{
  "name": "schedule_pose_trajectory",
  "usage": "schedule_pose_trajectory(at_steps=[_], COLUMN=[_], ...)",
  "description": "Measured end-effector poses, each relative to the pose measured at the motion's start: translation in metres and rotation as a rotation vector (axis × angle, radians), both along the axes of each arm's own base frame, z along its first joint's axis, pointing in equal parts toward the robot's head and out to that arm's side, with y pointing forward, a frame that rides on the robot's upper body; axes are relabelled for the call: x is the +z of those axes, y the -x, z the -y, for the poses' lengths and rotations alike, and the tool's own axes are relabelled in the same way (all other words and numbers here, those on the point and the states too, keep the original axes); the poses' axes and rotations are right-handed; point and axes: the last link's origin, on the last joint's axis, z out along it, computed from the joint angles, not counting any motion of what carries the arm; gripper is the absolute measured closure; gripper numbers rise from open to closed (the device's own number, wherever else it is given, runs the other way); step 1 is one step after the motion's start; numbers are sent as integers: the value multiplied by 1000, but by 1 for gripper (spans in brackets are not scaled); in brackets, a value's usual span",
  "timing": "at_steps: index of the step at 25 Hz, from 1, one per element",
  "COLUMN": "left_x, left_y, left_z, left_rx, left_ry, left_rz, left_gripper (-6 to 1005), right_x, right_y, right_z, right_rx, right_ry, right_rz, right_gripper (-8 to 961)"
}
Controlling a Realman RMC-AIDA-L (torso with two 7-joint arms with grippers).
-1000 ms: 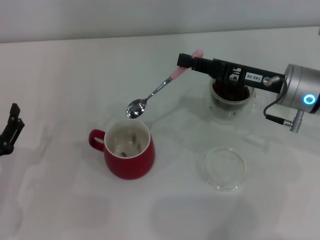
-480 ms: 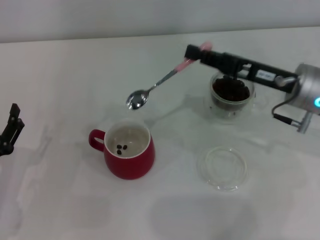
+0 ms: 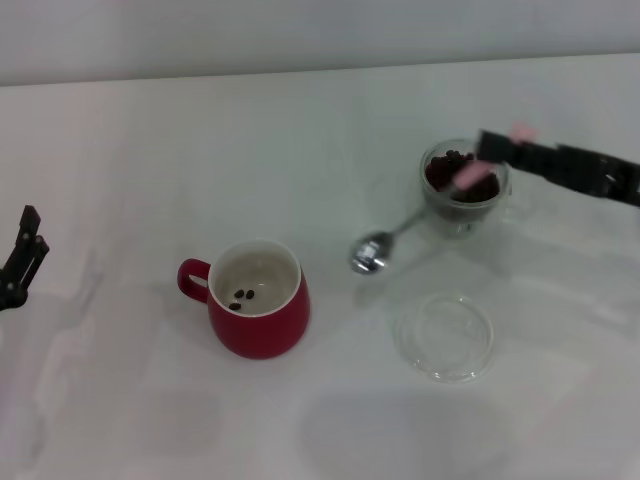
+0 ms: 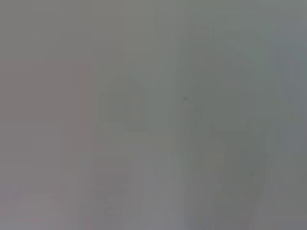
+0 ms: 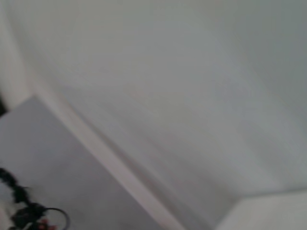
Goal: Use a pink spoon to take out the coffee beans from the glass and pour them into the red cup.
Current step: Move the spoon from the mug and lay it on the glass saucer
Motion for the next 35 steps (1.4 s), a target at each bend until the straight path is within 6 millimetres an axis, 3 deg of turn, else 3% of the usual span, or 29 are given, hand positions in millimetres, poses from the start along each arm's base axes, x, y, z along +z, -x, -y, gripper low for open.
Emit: schedule_pose_trajectory(at_steps=[5, 12, 22, 35], left_x=[0, 0, 1, 1], left_y=[1, -1, 1, 1], left_z=[0, -2, -1, 0], left_rx=[2, -8, -3, -1], left_ry=[0, 3, 3, 4], left_rz=[-2, -4, -11, -12], left_gripper=[137, 138, 138, 137], right_x=[0, -13, -15, -26], right_y=[-32, -53, -64, -67], right_z=[14, 13, 9, 19], right_rx=[-109, -185, -229, -200], right_ry=[6, 36, 28, 105], right_rz=[79, 232, 301, 355], right_gripper=[809, 808, 808, 808])
